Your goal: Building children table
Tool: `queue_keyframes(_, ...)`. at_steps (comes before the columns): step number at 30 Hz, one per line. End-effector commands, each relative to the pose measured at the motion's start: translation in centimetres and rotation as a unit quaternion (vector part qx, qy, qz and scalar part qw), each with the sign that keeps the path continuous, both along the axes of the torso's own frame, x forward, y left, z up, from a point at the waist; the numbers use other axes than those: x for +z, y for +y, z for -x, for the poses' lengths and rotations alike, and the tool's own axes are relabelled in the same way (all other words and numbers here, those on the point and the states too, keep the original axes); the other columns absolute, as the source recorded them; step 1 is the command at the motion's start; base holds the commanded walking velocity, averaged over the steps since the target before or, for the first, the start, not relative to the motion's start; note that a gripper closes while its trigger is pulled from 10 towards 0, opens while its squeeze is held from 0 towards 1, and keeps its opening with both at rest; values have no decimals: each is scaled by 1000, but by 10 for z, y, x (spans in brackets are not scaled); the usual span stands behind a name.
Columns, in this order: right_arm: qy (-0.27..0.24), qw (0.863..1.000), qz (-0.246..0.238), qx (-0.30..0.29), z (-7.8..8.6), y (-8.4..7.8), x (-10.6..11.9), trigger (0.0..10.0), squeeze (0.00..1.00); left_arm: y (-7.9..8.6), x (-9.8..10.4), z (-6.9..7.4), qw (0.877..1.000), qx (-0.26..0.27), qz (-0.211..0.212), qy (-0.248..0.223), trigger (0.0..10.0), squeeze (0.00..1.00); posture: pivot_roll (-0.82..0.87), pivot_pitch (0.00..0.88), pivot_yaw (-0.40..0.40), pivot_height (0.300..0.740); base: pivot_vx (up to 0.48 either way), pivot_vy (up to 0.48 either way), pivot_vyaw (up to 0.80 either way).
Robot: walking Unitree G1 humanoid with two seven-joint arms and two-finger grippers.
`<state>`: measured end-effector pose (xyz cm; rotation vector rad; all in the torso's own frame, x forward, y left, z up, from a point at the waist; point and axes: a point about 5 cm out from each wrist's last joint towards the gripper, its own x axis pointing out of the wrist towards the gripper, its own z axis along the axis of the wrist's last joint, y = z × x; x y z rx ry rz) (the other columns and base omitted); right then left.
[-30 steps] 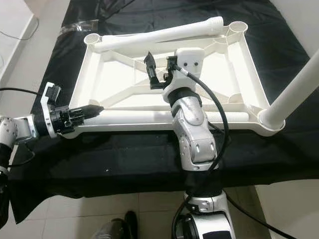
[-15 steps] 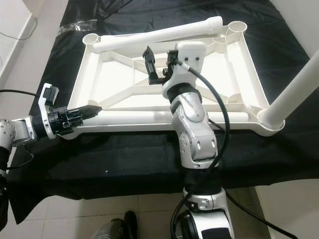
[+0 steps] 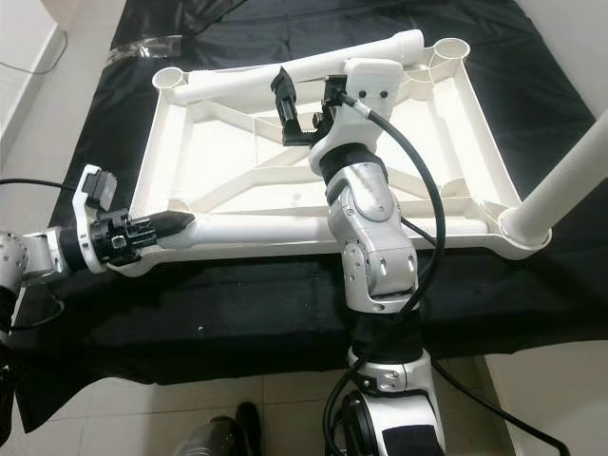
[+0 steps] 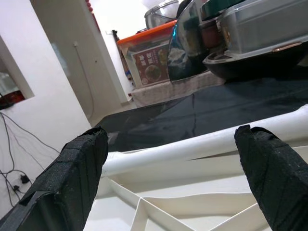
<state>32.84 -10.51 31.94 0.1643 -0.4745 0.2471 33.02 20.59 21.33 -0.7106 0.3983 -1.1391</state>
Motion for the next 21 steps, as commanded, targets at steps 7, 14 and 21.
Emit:
queue_keyframes(7,-20,999,-18,16,1,3,14,10000,0,16,2,10,1000,13,5,0,0,0,-1,260,111,740,0,0,0)
queue_keyframes(14,-17,999,-28,21,-6,4,13,10000,0,26,16,18,999,24,9,-22,0,0,11,223,95,740,0,0,0)
queue_keyframes(21,-12,999,-33,23,-12,5,10,10000,0,34,21,30,999,27,-9,-31,0,0,24,200,87,740,0,0,0)
